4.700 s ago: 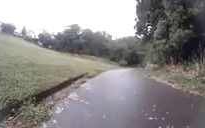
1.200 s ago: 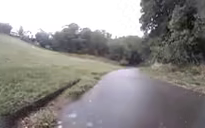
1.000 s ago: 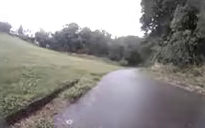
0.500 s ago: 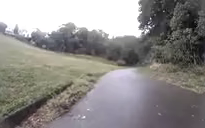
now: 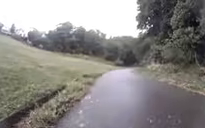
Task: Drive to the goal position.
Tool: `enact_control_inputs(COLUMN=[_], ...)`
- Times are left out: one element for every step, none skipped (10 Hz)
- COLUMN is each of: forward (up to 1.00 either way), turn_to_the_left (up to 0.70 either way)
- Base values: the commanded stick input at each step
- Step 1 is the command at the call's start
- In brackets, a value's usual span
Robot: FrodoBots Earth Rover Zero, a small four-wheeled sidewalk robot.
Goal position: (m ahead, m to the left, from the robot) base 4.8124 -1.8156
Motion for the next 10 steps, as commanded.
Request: enact_control_inputs(forward=[0.7,0.7,0.7,0.7,0.7,0.7,0.7,0.7,0.7,0.7], turn_to_the_left=[-0.17,-0.17,-0.18,-0.19,-0.21,-0.23,-0.24,-0.24,-0.25,-0.25])
